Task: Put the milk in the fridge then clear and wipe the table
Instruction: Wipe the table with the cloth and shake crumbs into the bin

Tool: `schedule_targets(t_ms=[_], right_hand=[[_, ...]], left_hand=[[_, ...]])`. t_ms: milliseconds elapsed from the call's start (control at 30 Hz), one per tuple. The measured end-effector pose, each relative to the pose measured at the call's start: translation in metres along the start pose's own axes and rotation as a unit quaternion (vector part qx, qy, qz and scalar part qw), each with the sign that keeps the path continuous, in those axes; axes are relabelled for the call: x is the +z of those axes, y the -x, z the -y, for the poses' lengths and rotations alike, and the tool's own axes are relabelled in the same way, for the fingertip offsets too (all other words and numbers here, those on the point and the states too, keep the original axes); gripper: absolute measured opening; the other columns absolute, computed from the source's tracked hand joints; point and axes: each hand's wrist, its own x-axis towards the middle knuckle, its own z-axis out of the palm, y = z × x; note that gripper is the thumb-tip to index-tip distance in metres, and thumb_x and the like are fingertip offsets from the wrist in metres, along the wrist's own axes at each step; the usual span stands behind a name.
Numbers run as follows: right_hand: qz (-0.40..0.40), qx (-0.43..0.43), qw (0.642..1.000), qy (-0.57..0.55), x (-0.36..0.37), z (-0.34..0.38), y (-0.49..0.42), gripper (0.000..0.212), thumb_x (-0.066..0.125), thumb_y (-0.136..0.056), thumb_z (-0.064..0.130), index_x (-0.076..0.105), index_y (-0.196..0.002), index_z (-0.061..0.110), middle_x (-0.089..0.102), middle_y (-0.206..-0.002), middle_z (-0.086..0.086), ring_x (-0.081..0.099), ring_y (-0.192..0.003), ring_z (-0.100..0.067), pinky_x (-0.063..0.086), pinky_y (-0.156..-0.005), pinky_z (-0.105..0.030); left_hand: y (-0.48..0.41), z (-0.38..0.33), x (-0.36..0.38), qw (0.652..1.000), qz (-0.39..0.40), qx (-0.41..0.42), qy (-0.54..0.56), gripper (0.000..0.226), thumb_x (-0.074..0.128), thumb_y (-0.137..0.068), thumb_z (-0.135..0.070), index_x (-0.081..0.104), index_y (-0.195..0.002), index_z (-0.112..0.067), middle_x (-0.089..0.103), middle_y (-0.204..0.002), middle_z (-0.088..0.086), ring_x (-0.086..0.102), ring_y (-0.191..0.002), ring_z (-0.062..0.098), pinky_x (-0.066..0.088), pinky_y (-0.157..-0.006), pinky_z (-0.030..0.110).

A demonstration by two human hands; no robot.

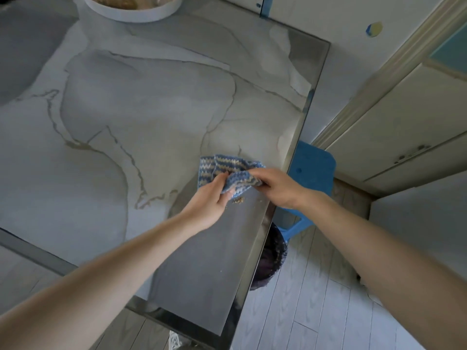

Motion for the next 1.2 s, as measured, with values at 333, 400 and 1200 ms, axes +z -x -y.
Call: schedule_targets(t_ms=[333, 400, 1200], right_hand=[[0.027, 0.094, 0.993, 0.067, -0.012, -0.029, 0.049, 0.013, 0.047, -0.089, -0.001, 0.057, -0.097, -0.003, 0.062, -0.098, -0.021, 0.056, -0.096, -0.035, 0.043, -0.081, -0.041], [0.029, 0.123, 0.990, 0.057, -0.014, -0.034, 0.058, 0.016, 0.045, -0.090, 0.001, 0.056, -0.101, -0.004, 0.062, -0.102, -0.023, 0.055, -0.099, -0.036, 0.044, -0.086, -0.044], [-0.145, 0.088, 0.985, -0.036, -0.070, -0.005, 0.094, 0.020, 0.050, -0.091, 0.012, 0.061, -0.106, 0.005, 0.065, -0.104, -0.015, 0.059, -0.100, -0.027, 0.044, -0.093, -0.039]], left_hand=[[0.022, -0.035, 0.048, 0.994, 0.047, 0.004, 0.096, 0.018, 0.035, -0.098, -0.022, 0.046, -0.108, -0.011, 0.052, -0.093, -0.004, 0.049, -0.086, 0.015, 0.028, -0.062, 0.021], [0.019, -0.043, 0.053, 0.992, 0.064, 0.004, 0.105, 0.020, 0.034, -0.099, -0.023, 0.046, -0.110, -0.012, 0.050, -0.093, -0.004, 0.047, -0.087, 0.014, 0.028, -0.064, 0.019], [-0.021, -0.097, 0.015, 0.988, 0.057, 0.089, 0.112, 0.009, 0.043, -0.096, -0.022, 0.048, -0.094, -0.015, 0.051, -0.078, -0.004, 0.045, -0.068, 0.007, 0.036, -0.059, 0.012]])
